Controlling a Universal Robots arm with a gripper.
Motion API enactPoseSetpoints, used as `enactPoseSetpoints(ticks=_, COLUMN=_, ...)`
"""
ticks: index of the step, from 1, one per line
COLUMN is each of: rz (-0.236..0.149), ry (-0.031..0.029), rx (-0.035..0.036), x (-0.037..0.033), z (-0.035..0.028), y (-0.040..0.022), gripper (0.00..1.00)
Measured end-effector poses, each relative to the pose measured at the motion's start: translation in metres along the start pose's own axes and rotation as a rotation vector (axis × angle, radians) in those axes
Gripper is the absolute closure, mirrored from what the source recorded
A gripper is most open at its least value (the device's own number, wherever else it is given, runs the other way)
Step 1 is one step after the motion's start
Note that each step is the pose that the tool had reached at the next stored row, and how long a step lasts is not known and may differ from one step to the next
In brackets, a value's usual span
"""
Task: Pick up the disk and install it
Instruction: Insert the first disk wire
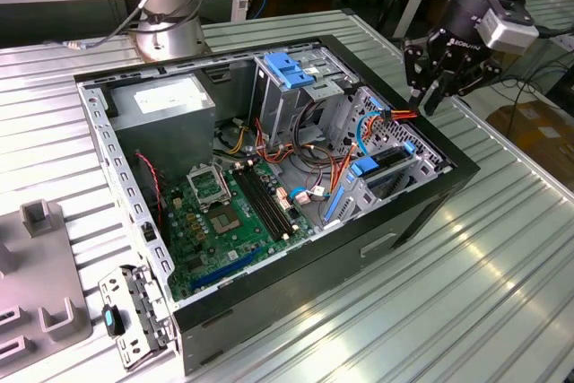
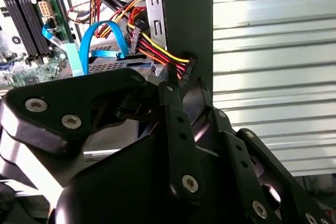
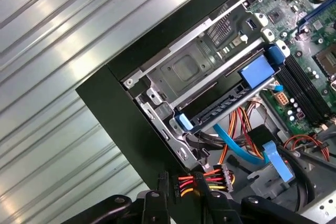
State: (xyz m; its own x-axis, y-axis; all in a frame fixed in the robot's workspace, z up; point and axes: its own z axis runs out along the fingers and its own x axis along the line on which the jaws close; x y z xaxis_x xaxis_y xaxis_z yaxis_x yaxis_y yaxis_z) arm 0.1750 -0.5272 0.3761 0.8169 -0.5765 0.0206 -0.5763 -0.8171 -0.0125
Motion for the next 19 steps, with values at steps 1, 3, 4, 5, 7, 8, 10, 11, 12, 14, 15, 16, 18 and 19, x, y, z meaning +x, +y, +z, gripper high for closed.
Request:
enactPoseSetpoints(ticks=1, rz=-0.012, ry=0.0003, rx=0.0005, x=0.0000, z=0.0007, y=0.0000, gripper=0.67)
enactPoseSetpoints(ticks=3, rz=-0.027, ry=0.0005, rx=0.0012, x=0.0015, z=0.0034, y=-0.0017, gripper=0.67)
enactPoseSetpoints(ticks=4, rz=-0.028, ry=0.0005, rx=0.0013, x=0.0040, z=0.0049, y=-0.0041, gripper=0.67)
enactPoseSetpoints(ticks=5, rz=-0.028, ry=0.0006, rx=0.0013, x=0.0074, z=0.0069, y=-0.0076, gripper=0.67)
enactPoseSetpoints(ticks=7, rz=-0.028, ry=0.0006, rx=0.0012, x=0.0074, z=0.0091, y=-0.0078, gripper=0.67)
enactPoseSetpoints(ticks=8, rz=-0.028, ry=0.0016, rx=0.0021, x=0.0039, z=0.0098, y=-0.0054, gripper=0.67)
enactPoseSetpoints(ticks=10, rz=-0.031, ry=0.0028, rx=0.0034, x=0.0014, z=0.0105, y=-0.0036, gripper=0.67)
enactPoseSetpoints(ticks=11, rz=-0.033, ry=0.0028, rx=0.0034, x=0.0015, z=0.0109, y=-0.0036, gripper=0.67)
enactPoseSetpoints(ticks=12, rz=-0.037, ry=0.0028, rx=0.0035, x=0.0025, z=0.0114, y=-0.0045, gripper=0.67)
enactPoseSetpoints(ticks=14, rz=-0.041, ry=0.0027, rx=0.0038, x=0.0042, z=0.0119, y=-0.0062, gripper=0.67)
enactPoseSetpoints(ticks=15, rz=-0.041, ry=0.0027, rx=0.0036, x=0.0042, z=0.0119, y=-0.0063, gripper=0.67)
enactPoseSetpoints(ticks=16, rz=-0.041, ry=0.0028, rx=0.0035, x=0.0043, z=0.0118, y=-0.0063, gripper=0.69)
enactPoseSetpoints(ticks=18, rz=-0.041, ry=0.0029, rx=0.0035, x=0.0044, z=0.0112, y=-0.0063, gripper=0.82)
enactPoseSetpoints(ticks=19, rz=-0.041, ry=0.0025, rx=0.0039, x=0.0044, z=0.0101, y=-0.0063, gripper=0.83)
